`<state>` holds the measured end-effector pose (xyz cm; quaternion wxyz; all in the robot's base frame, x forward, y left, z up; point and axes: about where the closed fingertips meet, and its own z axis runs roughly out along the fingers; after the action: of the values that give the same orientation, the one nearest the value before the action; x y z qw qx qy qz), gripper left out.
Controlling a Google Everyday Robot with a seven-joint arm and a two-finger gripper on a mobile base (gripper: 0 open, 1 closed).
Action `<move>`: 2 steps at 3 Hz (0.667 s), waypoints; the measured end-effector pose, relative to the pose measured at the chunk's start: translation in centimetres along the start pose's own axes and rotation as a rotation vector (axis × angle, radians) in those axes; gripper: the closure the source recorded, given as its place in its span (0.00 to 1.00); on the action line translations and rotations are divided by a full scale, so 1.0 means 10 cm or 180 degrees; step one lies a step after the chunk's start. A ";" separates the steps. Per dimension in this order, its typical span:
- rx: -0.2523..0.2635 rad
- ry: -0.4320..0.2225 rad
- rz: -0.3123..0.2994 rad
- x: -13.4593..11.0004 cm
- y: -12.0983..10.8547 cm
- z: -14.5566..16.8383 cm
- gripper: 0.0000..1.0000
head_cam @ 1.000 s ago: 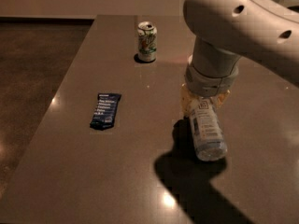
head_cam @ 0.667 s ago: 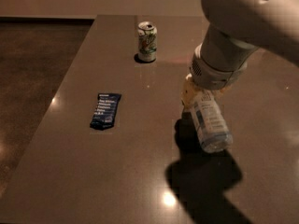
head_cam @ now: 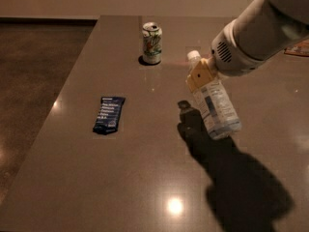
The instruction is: Place blue plastic bottle upright
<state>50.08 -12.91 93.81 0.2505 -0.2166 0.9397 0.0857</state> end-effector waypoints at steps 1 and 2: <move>-0.0193 -0.0406 -0.0197 -0.14 0.00 -0.19 1.00; -0.0429 -0.0813 -0.0325 -0.24 -0.04 -0.31 1.00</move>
Offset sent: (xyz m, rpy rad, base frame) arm 0.0095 -0.0089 0.0571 0.2874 -0.3416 0.2802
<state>50.76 -13.23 97.70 0.3569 -0.2677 0.8801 0.1626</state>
